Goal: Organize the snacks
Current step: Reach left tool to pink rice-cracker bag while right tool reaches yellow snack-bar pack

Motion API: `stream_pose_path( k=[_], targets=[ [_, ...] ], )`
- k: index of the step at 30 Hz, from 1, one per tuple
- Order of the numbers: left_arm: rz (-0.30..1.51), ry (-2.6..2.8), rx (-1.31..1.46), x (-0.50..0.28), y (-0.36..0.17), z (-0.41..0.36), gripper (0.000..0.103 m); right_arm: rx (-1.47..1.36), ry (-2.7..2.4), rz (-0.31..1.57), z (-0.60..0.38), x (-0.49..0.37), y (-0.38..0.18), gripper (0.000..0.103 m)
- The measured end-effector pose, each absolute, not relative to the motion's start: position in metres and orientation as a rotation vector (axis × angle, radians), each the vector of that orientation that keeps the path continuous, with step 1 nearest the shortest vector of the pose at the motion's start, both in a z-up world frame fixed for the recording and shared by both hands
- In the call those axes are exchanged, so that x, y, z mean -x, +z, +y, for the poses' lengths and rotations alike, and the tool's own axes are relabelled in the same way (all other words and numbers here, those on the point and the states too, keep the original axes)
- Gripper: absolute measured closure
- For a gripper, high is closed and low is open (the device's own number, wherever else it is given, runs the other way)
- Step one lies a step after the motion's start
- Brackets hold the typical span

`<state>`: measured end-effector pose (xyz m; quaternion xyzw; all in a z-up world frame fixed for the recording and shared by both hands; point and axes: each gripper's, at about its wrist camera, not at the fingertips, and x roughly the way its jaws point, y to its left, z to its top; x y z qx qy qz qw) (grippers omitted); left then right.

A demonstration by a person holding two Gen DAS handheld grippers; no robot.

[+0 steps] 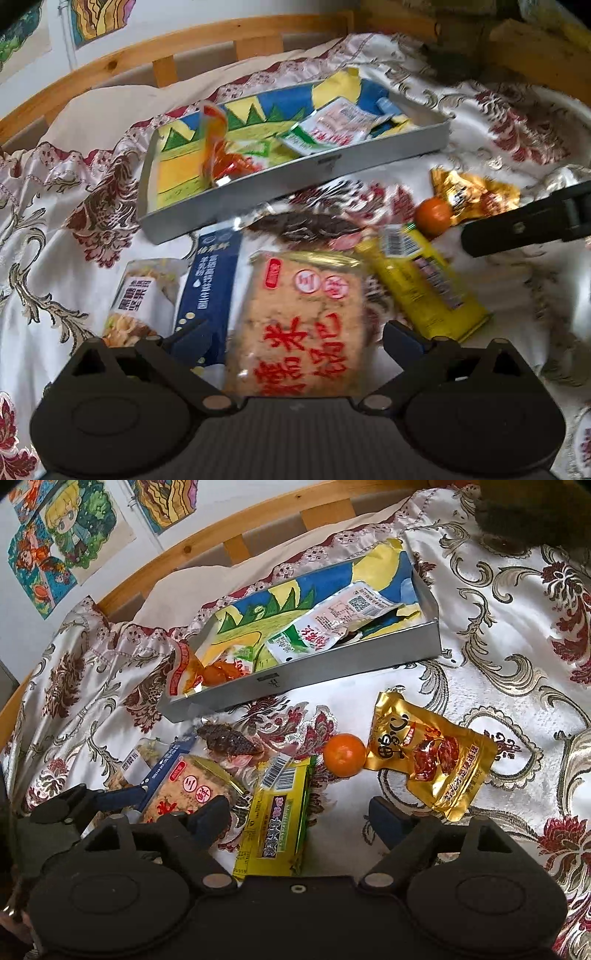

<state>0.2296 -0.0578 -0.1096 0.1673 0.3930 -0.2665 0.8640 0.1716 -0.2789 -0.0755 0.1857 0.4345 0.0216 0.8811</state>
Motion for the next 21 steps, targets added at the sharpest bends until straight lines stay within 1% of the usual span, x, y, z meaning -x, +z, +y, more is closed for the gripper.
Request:
stream_pose_path(
  k=[3, 9, 16, 18, 19, 21],
  targets=[
    [0.812, -0.561, -0.372, -0.228, -0.111, -0.056, 0.004, -0.357, 0.045, 0.93, -0.273, -0.172, -0.077, 0.018],
    [0.781, -0.555, -0.475, -0.219, -0.11, -0.069, 0.015, -0.229, 0.019, 0.981, -0.26, -0.173, -0.082, 0.018],
    [0.79, -0.604, -0.546, -0.213, -0.12, -0.075, 0.016, -0.239, 0.009, 0.984, -0.264, -0.172, -0.082, 0.019],
    [0.817, -0.61, -0.511, -0.216, -0.119, -0.072, 0.02, -0.238, 0.015, 0.981, -0.264, -0.172, -0.082, 0.019],
    [0.828, -0.6, -0.486, -0.219, -0.117, -0.069, 0.026, -0.24, 0.019, 0.98, -0.263, -0.171, -0.082, 0.019],
    [0.851, -0.599, -0.439, -0.225, -0.114, -0.064, 0.028, -0.244, 0.026, 0.981, -0.263, -0.171, -0.083, 0.019]
  ],
)
